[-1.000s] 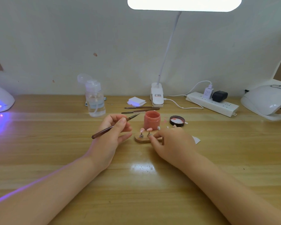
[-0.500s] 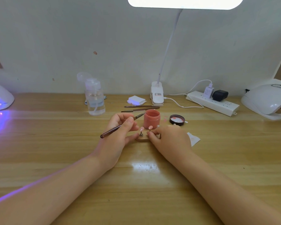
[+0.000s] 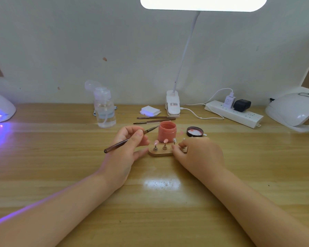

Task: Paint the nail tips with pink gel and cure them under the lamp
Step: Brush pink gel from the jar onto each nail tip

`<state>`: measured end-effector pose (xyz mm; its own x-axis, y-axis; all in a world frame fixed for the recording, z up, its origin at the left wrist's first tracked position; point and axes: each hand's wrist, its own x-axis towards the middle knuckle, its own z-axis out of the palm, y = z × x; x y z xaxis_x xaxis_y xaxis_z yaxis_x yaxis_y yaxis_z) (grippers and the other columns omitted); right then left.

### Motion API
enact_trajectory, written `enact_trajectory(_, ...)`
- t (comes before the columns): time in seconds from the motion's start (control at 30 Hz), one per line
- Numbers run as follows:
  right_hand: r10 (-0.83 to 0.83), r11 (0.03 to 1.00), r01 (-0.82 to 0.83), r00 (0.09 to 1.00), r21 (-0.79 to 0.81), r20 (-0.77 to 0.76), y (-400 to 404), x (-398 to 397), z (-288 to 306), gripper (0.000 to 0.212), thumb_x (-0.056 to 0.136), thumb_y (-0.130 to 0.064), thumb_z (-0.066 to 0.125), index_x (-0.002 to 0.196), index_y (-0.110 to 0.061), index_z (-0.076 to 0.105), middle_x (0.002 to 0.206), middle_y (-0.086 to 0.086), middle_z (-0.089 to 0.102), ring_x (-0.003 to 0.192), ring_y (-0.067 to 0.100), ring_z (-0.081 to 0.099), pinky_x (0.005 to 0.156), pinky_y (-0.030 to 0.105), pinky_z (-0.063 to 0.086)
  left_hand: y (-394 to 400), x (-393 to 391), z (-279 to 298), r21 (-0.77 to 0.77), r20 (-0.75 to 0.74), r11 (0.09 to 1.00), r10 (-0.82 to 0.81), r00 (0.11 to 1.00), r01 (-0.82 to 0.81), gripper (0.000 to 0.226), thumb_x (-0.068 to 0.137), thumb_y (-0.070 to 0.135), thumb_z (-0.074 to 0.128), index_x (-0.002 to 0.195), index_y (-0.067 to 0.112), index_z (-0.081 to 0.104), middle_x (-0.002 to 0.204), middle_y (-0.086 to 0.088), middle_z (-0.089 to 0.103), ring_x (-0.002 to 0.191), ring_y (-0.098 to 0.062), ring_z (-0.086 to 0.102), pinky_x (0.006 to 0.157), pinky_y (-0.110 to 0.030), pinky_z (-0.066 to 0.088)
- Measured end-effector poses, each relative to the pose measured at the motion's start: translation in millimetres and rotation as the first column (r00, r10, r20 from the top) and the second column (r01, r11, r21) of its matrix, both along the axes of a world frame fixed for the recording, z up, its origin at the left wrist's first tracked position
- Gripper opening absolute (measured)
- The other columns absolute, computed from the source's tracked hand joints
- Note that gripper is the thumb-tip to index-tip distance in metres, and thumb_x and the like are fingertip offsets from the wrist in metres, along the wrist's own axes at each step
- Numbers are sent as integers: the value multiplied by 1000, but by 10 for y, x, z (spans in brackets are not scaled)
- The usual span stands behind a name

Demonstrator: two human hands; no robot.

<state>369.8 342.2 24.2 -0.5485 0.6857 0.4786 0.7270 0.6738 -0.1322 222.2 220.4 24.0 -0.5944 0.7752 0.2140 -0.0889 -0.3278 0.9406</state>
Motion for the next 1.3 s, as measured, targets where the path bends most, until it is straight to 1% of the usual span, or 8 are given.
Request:
enact_trajectory(0.23,87,983,-96,994,-155,-67,22,-46,-15,31,94,-49,47,93,-30,72,79,-4,67,85,18,61,63,29,44,-10,-18,2,10,-152,986,165,974,-165,11,97,13,57,96,15,67,82,4,74,86,-11,71,88,-33,55)
enact_trajectory(0.5,100,987,-108,992,-118,-72,7,-36,-37,26,96,-42,47,103,-32,70,84,-6,68,85,17,61,62,28,41,-47,-31,64,-10,-218,973,222,950,-229,19,92,11,64,84,26,73,74,5,72,75,-10,70,78,-26,58)
enact_trajectory(0.67,108,984,-143,955,-110,-275,-32,-8,-27,17,91,-34,57,93,-27,73,73,-7,67,73,14,60,64,31,48,-77,-24,193,-13,-298,968,237,925,-252,32,86,9,70,76,38,75,77,10,73,77,-7,69,68,-11,51)
enact_trajectory(0.77,137,976,-188,925,-114,-354,-43,-3,-16,13,89,-29,61,89,-24,73,71,-9,66,67,10,55,64,31,47,-91,-48,321,12,-376,958,271,886,-288,23,86,12,71,76,32,75,76,10,74,77,-9,69,69,-13,53)
enact_trajectory(0.87,186,964,-244,903,-107,-387,-51,-10,-20,10,87,-25,63,86,-21,73,74,-10,67,63,8,52,65,32,47,-66,-75,474,26,-473,955,273,838,-296,12,91,20,65,82,25,71,72,11,72,71,-4,68,63,-8,49)
enact_trajectory(1.0,204,957,-270,884,-103,-421,-30,-19,-48,6,85,-22,66,83,-20,72,74,-11,67,55,0,45,63,28,46,131,-150,719,-56,-579,945,233,781,-324,12,91,24,63,83,20,70,63,17,69,61,5,63,58,-5,44)
enact_trajectory(1.17,191,950,-285,856,-130,-481,-3,-33,-83,4,83,-21,69,84,-21,72,70,-13,65,48,-7,41,61,27,46,484,-177,1016,-233,-705,925,51,708,-298,11,82,14,59,74,18,65,55,10,65,53,-1,58,66,-26,52)
enact_trajectory(1.3,202,947,-296,854,-128,-480,-2,-34,-98,5,84,-24,69,80,-22,70,69,-14,65,47,-5,43,60,28,47,725,-132,1088,-388,-793,875,-157,588,-290,17,81,12,55,76,1,68,74,-8,73,62,-13,62,66,-30,51)
